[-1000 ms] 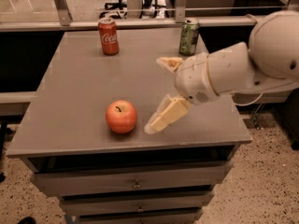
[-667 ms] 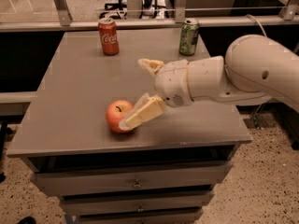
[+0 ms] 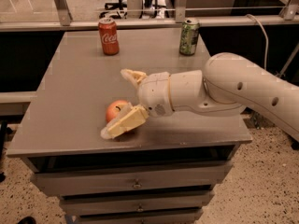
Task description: Pick apple
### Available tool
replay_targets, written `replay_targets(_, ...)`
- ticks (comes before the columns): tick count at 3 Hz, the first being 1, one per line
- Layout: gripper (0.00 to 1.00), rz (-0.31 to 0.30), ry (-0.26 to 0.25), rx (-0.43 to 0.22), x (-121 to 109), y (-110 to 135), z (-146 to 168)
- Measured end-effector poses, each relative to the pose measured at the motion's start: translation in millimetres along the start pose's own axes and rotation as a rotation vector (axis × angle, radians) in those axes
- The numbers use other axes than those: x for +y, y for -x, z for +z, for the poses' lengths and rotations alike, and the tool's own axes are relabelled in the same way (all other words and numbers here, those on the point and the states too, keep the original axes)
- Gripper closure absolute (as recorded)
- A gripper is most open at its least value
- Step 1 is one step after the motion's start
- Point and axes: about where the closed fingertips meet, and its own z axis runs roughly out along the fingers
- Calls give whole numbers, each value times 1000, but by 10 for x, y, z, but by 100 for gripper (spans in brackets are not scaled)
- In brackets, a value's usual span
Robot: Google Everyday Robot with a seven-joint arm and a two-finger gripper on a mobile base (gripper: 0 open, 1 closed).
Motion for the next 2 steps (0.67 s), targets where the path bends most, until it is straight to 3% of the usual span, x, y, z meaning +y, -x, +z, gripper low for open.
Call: replay_targets(2,0,37,73,5,252,-249,126)
